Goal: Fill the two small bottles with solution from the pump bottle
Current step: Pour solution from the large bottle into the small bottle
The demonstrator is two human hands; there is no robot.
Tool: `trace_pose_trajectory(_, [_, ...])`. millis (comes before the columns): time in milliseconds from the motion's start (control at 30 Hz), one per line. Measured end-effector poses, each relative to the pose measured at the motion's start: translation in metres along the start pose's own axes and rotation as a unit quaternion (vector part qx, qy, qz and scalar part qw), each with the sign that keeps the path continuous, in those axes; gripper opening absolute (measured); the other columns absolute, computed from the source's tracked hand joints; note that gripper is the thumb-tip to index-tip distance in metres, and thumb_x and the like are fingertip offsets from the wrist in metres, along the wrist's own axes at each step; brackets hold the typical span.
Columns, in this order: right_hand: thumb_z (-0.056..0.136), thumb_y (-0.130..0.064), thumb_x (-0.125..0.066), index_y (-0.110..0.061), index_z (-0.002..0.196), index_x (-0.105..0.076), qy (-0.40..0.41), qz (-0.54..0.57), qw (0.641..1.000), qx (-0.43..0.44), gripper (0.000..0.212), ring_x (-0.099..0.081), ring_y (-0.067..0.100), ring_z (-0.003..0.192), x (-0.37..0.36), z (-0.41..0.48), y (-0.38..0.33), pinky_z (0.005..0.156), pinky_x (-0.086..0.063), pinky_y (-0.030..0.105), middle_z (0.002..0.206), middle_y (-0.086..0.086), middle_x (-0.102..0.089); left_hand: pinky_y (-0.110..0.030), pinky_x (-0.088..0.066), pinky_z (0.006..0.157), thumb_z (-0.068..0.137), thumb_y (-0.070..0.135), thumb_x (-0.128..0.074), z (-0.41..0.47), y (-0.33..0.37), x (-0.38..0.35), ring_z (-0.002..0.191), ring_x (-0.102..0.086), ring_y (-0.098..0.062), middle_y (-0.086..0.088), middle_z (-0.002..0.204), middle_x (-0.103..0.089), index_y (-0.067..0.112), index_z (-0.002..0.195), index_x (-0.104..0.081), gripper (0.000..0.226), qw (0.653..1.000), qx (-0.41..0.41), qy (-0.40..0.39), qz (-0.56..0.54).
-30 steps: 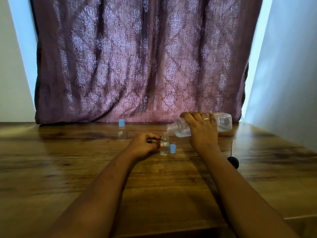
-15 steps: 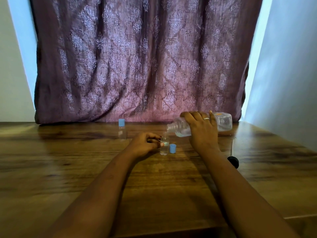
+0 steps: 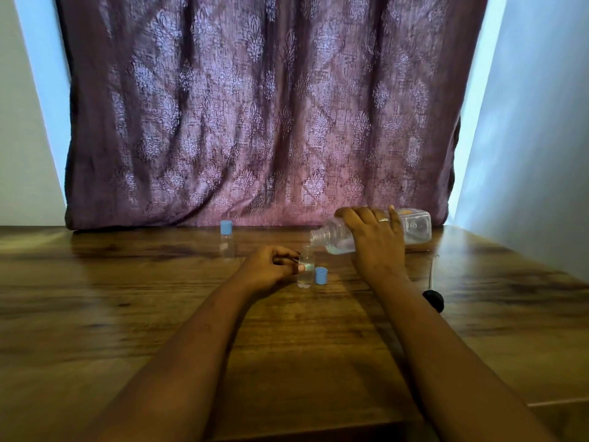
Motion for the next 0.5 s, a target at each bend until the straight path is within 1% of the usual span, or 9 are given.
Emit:
trace_pose_trajectory(133, [0.083,-0.006,-0.054,-0.032,0.123,-0.045,0.005,-0.007,1.0,0.001,0.049,-0.045,0.023,0.121,0.0005,-0.0001,-0.0006,0.115,-0.014,0.048,0.124,-0.003,-0.055,-0.044,-0.059,0.087,0.079,0.01,-0.077,-0.0016,0.0015,-0.0014,0.094,-0.071,-0.024,-0.004,0.096,-0.074,0.027,0.088,-0.07,0.021,1.0,0.001,-0.005,-0.008])
trace_pose_trajectory(200, [0.082,-0.005,-0.055,-0.032,0.123,-0.045,0.006,-0.006,1.0,0.001,0.051,-0.044,0.023,0.122,0.0005,0.0,-0.001,0.114,-0.014,0.048,0.125,-0.003,-0.054,-0.04,-0.06,0.085,0.079,0.01,-0.077,-0.002,0.0019,-0.0012,0.093,-0.071,-0.024,-0.004,0.095,-0.074,0.027,0.088,-0.07,0.021,1.0,0.0,-0.005,-0.007])
trace_pose_trajectory(367, [0.081,-0.005,-0.056,-0.032,0.123,-0.044,0.004,-0.007,1.0,0.001,0.051,-0.043,0.023,0.122,0.0001,0.0,-0.0004,0.114,-0.014,0.048,0.125,-0.003,-0.054,-0.02,-0.059,0.066,0.08,0.012,-0.076,-0.0035,0.005,-0.0015,0.084,-0.071,-0.011,0.0,0.094,-0.073,0.028,0.09,-0.069,0.02,1.0,-0.009,-0.006,0.005])
trace_pose_trajectory(433, [0.081,-0.006,-0.056,-0.032,0.123,-0.044,0.0,-0.003,1.0,0.001,0.051,-0.043,0.024,0.123,-0.001,0.0004,-0.0006,0.114,-0.015,0.048,0.126,-0.003,-0.054,-0.017,-0.057,0.062,0.08,0.011,-0.076,-0.0038,0.006,-0.0018,0.082,-0.071,-0.01,-0.001,0.095,-0.073,0.027,0.09,-0.069,0.02,1.0,-0.013,-0.006,0.0])
trace_pose_trajectory(500, [0.08,-0.006,-0.057,-0.032,0.123,-0.044,-0.002,-0.001,1.0,0.002,0.052,-0.042,0.024,0.124,-0.0017,0.001,-0.0003,0.113,-0.015,0.048,0.126,-0.002,-0.053,-0.017,-0.057,0.062,0.08,0.011,-0.076,-0.0042,0.0071,-0.0019,0.077,-0.072,-0.007,-0.001,0.093,-0.073,0.027,0.089,-0.068,0.02,1.0,-0.015,-0.006,-0.004])
Point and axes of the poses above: each hand's wrist, its own z-axis towards the middle knuckle, its own x-axis out of the back of the hand, y = z × x, the point moved 8 cm from there along z, towards the middle knuckle
